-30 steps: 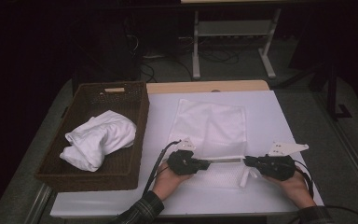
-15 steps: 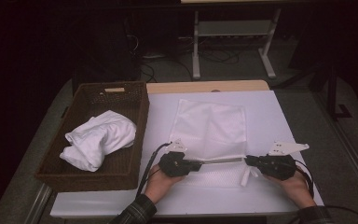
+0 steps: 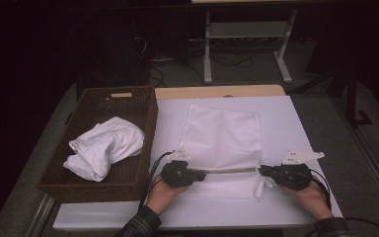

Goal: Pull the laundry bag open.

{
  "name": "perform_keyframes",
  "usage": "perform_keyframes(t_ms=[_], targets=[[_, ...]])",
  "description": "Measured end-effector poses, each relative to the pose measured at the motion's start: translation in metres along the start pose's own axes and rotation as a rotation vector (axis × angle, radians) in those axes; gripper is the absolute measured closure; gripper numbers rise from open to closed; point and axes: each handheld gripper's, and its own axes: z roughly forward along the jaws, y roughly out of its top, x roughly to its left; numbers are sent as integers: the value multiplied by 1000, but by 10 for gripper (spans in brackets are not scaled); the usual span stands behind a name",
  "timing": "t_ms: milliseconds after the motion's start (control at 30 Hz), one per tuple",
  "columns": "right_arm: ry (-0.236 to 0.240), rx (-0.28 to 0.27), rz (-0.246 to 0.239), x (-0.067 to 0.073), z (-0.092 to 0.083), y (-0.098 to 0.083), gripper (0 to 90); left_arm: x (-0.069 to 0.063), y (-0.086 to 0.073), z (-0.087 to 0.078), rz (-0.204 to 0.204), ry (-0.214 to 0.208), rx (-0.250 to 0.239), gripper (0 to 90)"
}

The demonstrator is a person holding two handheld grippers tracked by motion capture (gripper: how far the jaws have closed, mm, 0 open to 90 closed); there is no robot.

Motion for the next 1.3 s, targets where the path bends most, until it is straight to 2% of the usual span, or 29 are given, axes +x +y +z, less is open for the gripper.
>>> perform_keyframes(t_ms=[33, 367, 833, 867, 967, 1100, 1200, 1300], targets=[[-17, 14, 9, -2, 0, -1, 852, 1, 0, 0, -1, -1, 0, 864], [-47, 25, 36, -13, -5, -7, 851, 2, 1, 1, -1, 2, -3, 863], [-71, 33, 57, -18, -9, -10, 852, 1, 2, 2, 1, 10, 5, 864], [-85, 38, 54, -18, -9, -10, 851, 1, 2, 2, 1, 10, 5, 864], [-95, 36, 65, -22, -12, -12, 851, 5, 1, -1, -13, 18, 0, 864], [-100, 35, 71, -24, -13, -13, 851, 5, 1, -1, -8, 17, 6, 864], [-101, 42, 72, -25, -13, -13, 851, 5, 1, 0, -12, 26, 17, 864], [-122, 59, 74, -27, -13, -15, 851, 7, 0, -2, -24, 32, 21, 864]])
